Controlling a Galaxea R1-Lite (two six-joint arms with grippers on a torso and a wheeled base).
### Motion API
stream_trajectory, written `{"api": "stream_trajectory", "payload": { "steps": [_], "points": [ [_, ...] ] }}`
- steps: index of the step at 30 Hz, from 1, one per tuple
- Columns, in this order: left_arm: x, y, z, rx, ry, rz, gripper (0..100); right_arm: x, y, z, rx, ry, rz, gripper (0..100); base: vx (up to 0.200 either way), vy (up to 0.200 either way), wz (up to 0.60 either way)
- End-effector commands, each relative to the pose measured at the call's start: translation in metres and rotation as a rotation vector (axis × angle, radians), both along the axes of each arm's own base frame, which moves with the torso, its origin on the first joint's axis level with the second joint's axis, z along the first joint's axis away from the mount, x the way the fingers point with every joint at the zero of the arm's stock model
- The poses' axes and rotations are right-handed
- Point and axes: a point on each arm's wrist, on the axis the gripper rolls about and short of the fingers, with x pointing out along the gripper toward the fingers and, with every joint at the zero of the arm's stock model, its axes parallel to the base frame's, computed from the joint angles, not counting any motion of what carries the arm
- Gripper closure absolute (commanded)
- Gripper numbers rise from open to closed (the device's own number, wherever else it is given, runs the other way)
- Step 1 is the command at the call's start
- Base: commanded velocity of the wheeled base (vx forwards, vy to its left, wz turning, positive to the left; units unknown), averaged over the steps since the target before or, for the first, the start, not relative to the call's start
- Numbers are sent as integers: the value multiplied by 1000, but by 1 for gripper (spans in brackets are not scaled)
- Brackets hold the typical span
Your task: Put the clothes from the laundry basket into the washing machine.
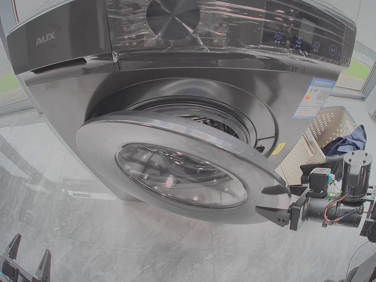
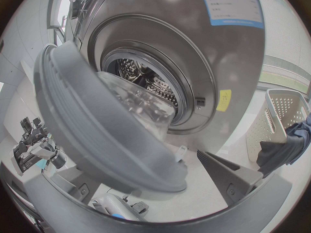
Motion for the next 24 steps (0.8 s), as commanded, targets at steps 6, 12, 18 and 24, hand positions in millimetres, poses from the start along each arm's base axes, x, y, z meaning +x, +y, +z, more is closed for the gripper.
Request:
{"api": "stream_trajectory", "payload": {
  "steps": [6,12,18,24],
  "points": [
    [0,0,-5,0,4,-2,0,-1,-1,11,26,-43,-2,0,-33,0,0],
    [0,0,-5,0,2,0,0,2,6,2,2,-7,18,0,-167,0,0],
    [0,0,-5,0,2,-2,0,-9,7,-5,-11,15,49,0,0,0,0],
    [0,0,-5,0,4,-2,0,-7,6,-4,-16,6,26,0,0,0,0]
  ]
}}
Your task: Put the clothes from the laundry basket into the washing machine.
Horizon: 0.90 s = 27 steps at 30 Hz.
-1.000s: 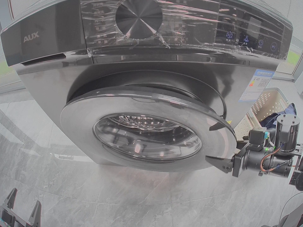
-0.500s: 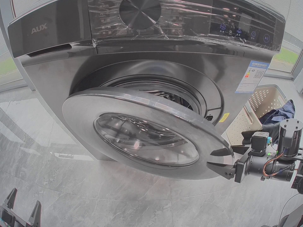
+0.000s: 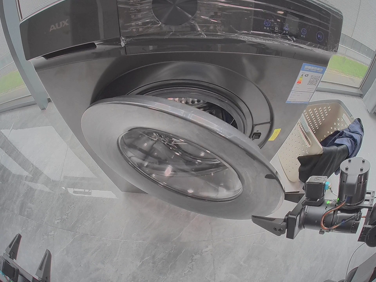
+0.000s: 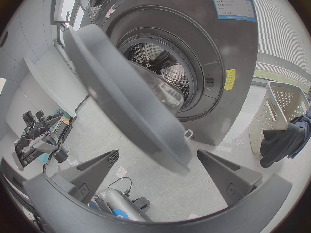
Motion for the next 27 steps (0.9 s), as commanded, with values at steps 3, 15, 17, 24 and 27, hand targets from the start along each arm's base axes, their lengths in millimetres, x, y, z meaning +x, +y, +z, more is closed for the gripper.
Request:
{"api": "stream_trajectory", "payload": {
  "steps": [3,15,17,24,27],
  "points": [
    [0,0,-5,0,3,0,0,9,5,8,15,-26,-10,0,-67,0,0],
    [0,0,-5,0,3,0,0,3,12,1,1,2,35,0,-83,0,0],
    [0,0,-5,0,3,0,0,1,12,3,8,-6,39,0,0,0,0],
    [0,0,-5,0,3,0,0,14,14,9,18,-24,11,0,-29,0,0],
    [0,0,-5,-2,3,0,0,23,20,5,8,-14,8,0,-200,0,0]
  ]
}}
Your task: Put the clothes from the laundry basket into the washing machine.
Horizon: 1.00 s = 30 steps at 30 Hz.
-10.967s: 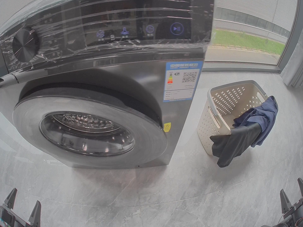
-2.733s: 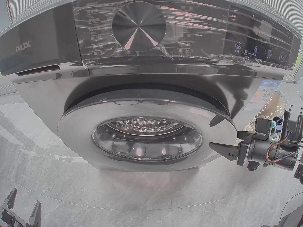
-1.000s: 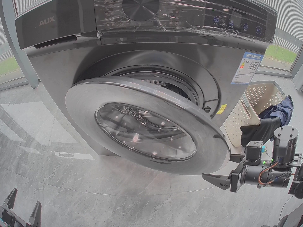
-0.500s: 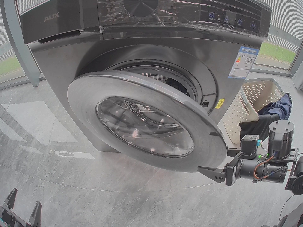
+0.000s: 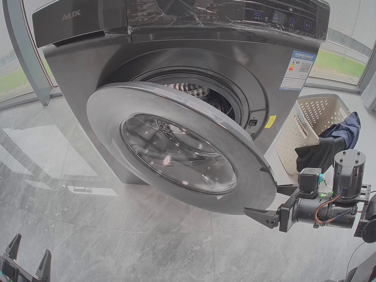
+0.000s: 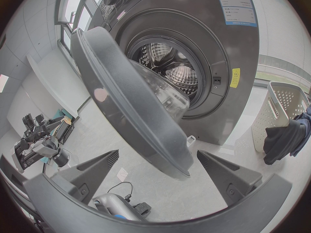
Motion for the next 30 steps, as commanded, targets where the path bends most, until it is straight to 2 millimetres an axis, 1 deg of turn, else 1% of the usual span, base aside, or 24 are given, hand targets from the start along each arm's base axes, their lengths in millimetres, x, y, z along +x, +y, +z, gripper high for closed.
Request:
{"api": "stream_trajectory", "payload": {
  "steps": [1,2,4,8,10,14,15,18,22,23,26,30],
  "points": [
    [0,0,-5,0,3,0,0,12,9,-4,-9,9,-1,0,-200,0,0],
    [0,0,-5,-2,3,0,0,13,11,-5,-10,10,5,0,-200,0,0],
    [0,0,-5,0,3,0,0,12,13,-9,-16,16,14,0,0,0,0],
    [0,0,-5,-2,3,0,0,-1,16,-15,-25,30,60,0,0,0,0],
    [0,0,-5,0,3,0,0,-2,16,-15,-24,29,61,0,0,0,0],
    [0,0,-5,0,3,0,0,-1,14,-14,-18,24,53,0,0,0,0],
    [0,0,-5,-2,3,0,0,4,15,-10,-8,11,40,0,-200,0,0],
    [0,0,-5,0,3,0,0,6,19,-8,-4,6,43,0,-200,0,0],
    [0,0,-5,0,3,0,0,15,28,-13,-12,22,49,0,-200,0,0],
    [0,0,-5,0,3,0,0,15,29,-13,-12,26,53,0,-200,0,0],
    [0,0,-5,0,3,0,0,14,31,-15,-15,33,66,0,0,0,0],
    [0,0,-5,0,3,0,0,5,32,-19,-22,50,93,0,0,0,0]
  ]
}}
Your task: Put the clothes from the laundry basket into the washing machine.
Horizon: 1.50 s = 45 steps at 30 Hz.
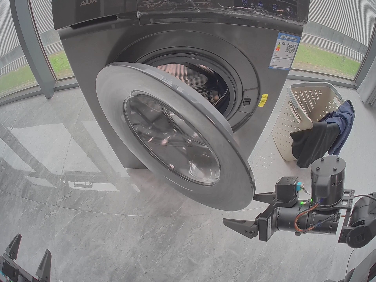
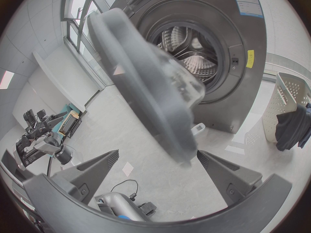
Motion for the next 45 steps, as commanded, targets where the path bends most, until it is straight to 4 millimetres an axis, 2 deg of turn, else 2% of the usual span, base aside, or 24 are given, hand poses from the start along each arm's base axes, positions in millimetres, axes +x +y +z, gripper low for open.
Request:
{"api": "stream_trajectory", "payload": {
  "steps": [1,4,8,10,13,14,18,19,20,26,31,40,45],
  "points": [
    [0,0,-5,0,1,0,0,-6,-1,-6,-15,19,13,0,0,0,0],
    [0,0,-5,0,1,-2,0,-12,-11,-10,-29,32,-5,0,0,0,0],
    [0,0,-5,0,1,0,0,-26,-32,-26,-92,79,-37,0,0,0,0],
    [0,0,-5,0,1,1,0,-20,-46,-33,-116,103,-101,0,0,0,0],
    [0,0,-5,0,1,1,0,3,-60,-35,-121,104,-208,0,0,0,0],
    [0,0,-5,0,3,1,0,17,-63,-31,-104,89,-245,0,0,0,0],
    [0,0,-5,0,1,1,0,53,-65,-15,-54,28,-316,0,0,0,0],
    [0,0,-5,0,1,0,0,55,-64,-15,-53,27,-317,0,0,0,0],
    [0,0,-5,0,1,1,0,68,-60,-11,-40,9,-323,0,0,0,0],
    [0,0,-5,0,1,1,0,88,-46,-9,-22,-15,-312,0,0,0,0],
    [0,0,-5,0,1,1,0,76,-27,-14,-29,4,-240,0,0,0,0],
    [0,0,-5,0,1,1,0,26,1,-14,-32,22,-57,0,0,0,0],
    [0,0,-5,0,3,0,0,31,8,-6,-2,0,-67,0,-40,0,0]
  ]
}}
